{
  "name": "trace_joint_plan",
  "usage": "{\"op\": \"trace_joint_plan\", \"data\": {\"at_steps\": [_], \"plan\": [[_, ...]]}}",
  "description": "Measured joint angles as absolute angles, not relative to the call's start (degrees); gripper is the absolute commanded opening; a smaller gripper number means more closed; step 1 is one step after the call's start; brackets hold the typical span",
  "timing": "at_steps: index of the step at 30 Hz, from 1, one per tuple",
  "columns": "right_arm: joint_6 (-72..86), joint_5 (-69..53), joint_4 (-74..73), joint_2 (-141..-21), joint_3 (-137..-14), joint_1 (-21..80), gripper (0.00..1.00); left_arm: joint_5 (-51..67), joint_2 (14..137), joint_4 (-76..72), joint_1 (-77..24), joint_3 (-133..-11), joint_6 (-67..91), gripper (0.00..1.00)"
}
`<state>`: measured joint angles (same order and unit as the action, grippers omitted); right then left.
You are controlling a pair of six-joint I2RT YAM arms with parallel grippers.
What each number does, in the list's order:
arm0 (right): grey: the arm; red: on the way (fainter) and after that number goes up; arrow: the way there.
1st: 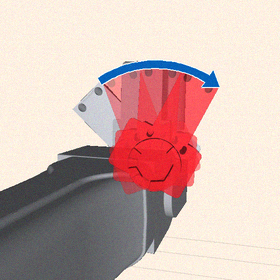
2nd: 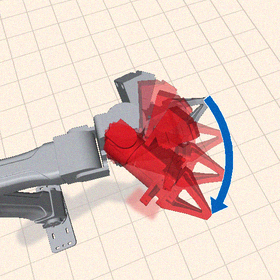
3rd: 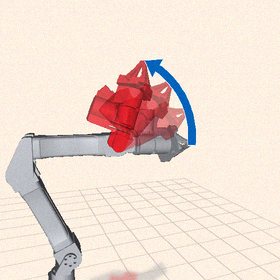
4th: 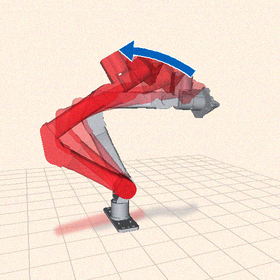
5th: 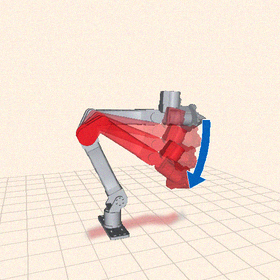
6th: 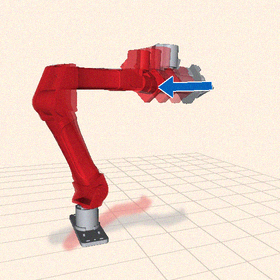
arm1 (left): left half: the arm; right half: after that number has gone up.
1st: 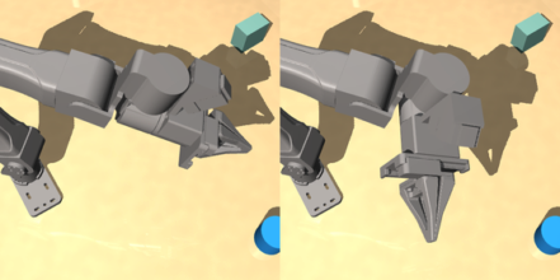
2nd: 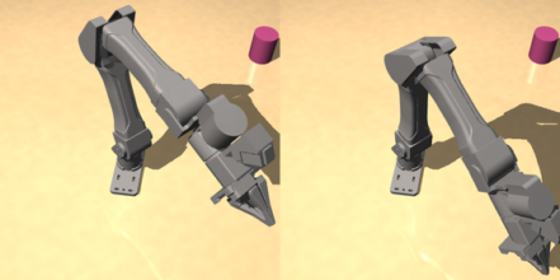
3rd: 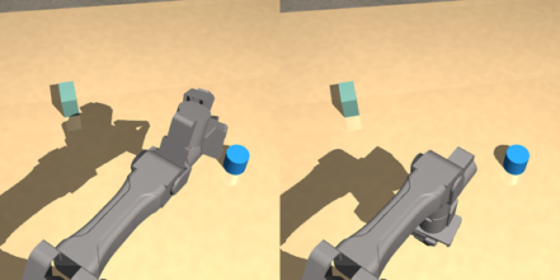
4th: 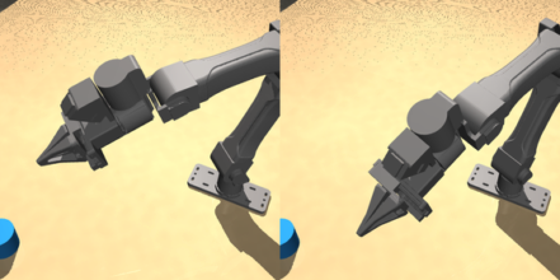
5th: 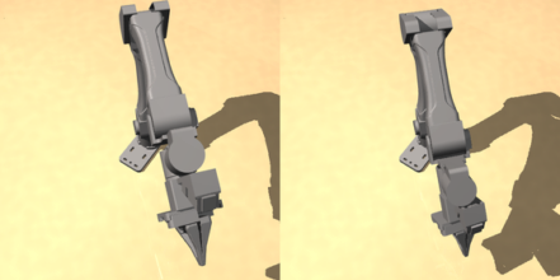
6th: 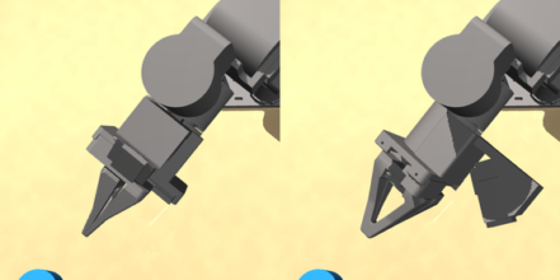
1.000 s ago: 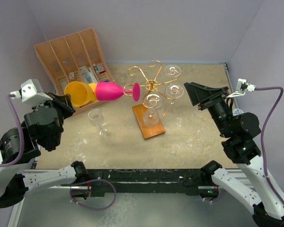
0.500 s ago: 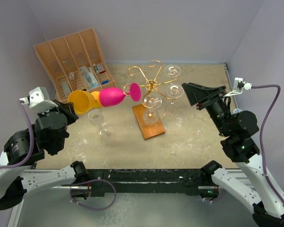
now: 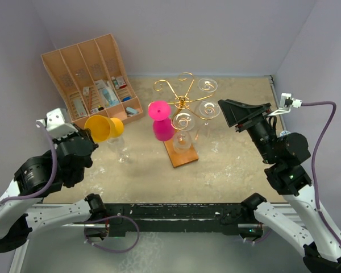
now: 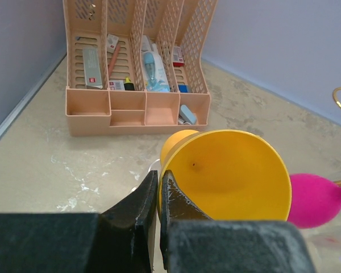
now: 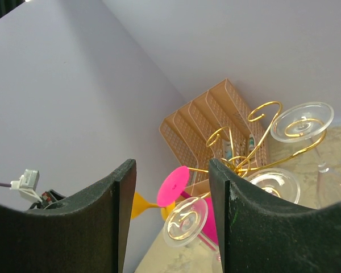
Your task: Place the wine glass upside down on the wine glass rack
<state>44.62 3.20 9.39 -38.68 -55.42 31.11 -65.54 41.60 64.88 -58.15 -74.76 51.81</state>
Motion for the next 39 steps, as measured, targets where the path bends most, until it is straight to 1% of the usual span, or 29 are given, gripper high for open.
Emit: {"op": "trace_joint_plan", "data": {"at_steps": [5, 10, 20, 28, 32, 36, 39], "plan": [[44.60, 3.20, 9.39, -38.68, -55.42, 31.11, 0.56, -66.22, 44.56, 65.65, -58.15, -74.37, 51.37, 0.00], [44.36, 2.39, 9.34, -39.18, -55.72, 31.09, 0.58, -66.35, 44.84, 64.25, -58.15, -74.87, 48.90, 0.00], [44.31, -0.82, 9.30, -43.77, -57.95, 31.09, 0.58, -67.64, 43.75, 55.59, -58.15, -83.81, 40.77, 0.00], [44.56, -4.67, 9.02, -47.48, -59.81, 31.09, 0.59, -65.34, 43.44, 50.22, -58.15, -84.27, 38.04, 0.00], [44.34, -7.68, 10.22, -49.60, -60.62, 31.09, 0.62, -62.22, 42.02, 44.27, -58.15, -84.27, 35.40, 0.00], [44.47, -10.00, 13.04, -52.62, -61.19, 31.09, 0.63, -58.50, 41.06, 33.04, -58.15, -84.12, 29.30, 0.00], [45.06, -11.49, 14.96, -56.27, -63.02, 31.09, 0.65, -55.96, 41.67, 24.62, -58.15, -84.09, 24.73, 0.00]]}}
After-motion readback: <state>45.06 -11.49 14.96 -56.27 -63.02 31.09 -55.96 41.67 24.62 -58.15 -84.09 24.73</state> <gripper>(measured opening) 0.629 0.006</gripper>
